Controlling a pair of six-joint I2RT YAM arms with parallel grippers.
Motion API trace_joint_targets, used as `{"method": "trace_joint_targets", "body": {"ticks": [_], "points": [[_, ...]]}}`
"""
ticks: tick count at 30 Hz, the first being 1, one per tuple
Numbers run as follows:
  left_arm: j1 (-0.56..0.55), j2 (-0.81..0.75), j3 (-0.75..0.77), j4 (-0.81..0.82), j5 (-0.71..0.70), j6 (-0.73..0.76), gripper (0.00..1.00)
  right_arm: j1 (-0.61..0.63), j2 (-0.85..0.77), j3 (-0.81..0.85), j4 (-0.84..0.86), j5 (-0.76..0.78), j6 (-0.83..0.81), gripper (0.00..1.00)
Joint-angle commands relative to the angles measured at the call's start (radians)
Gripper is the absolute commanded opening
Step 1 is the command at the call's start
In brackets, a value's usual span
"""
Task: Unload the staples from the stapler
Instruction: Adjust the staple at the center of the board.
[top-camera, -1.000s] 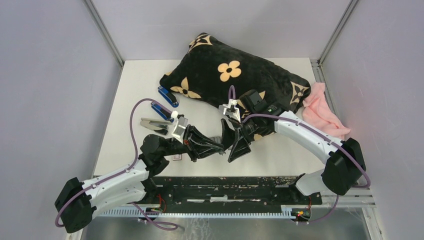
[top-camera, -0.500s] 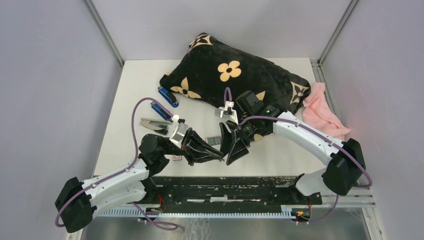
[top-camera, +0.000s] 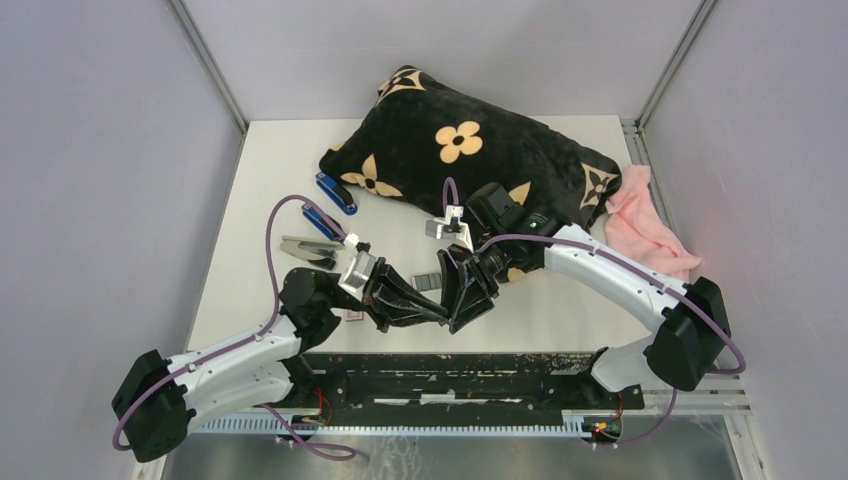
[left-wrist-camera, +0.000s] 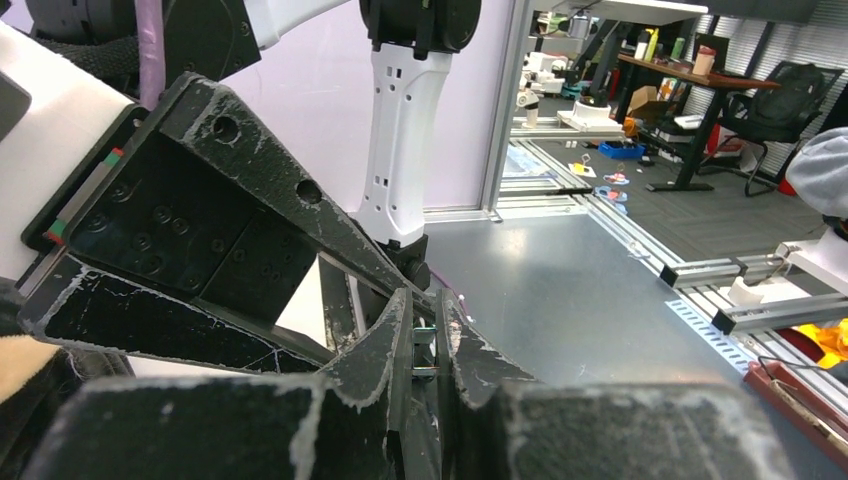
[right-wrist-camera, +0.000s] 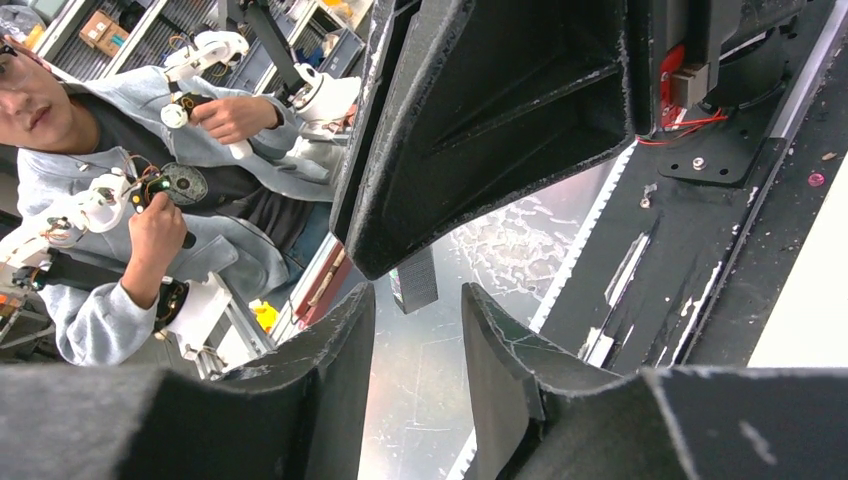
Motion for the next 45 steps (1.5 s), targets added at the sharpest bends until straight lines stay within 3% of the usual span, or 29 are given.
{"method": "trace_joint_targets", "body": {"ticks": [1, 9, 15, 21, 25, 28, 33, 39, 45], "points": [[0.002, 0.012, 0.034, 0.085, 0.033, 0.038, 0.09, 0.009, -0.003, 0.046, 0.006, -0.035, 0.008, 0.41], [0.002, 0.018, 0.019, 0.114, 0.039, 0.036, 0.1, 0.015, 0.009, 0.049, 0.009, -0.035, 0.015, 0.25], [0.001, 0.014, 0.022, 0.084, 0.027, 0.05, 0.16, 0.018, 0.014, 0.048, 0.013, -0.033, 0.017, 0.22], [0.003, 0.007, 0.024, 0.051, 0.009, 0.057, 0.39, 0.018, 0.017, 0.045, 0.023, -0.033, 0.024, 0.21], [0.002, -0.004, 0.022, 0.037, -0.014, 0.055, 0.64, 0.018, 0.018, 0.041, 0.039, -0.033, 0.035, 0.2], [0.001, -0.022, 0.021, 0.009, -0.046, 0.059, 0.77, 0.018, 0.019, 0.033, 0.063, -0.032, 0.049, 0.2], [0.002, -0.138, 0.017, -0.183, -0.266, 0.143, 0.84, 0.012, 0.009, 0.008, 0.12, 0.018, 0.081, 0.2], [0.001, -0.398, 0.027, -0.479, -0.683, 0.179, 0.85, -0.05, -0.001, -0.001, 0.074, 0.181, 0.011, 0.2], [0.002, -0.576, 0.124, -0.804, -0.982, 0.097, 0.92, -0.102, -0.009, 0.037, -0.088, 0.514, -0.189, 0.2]]}}
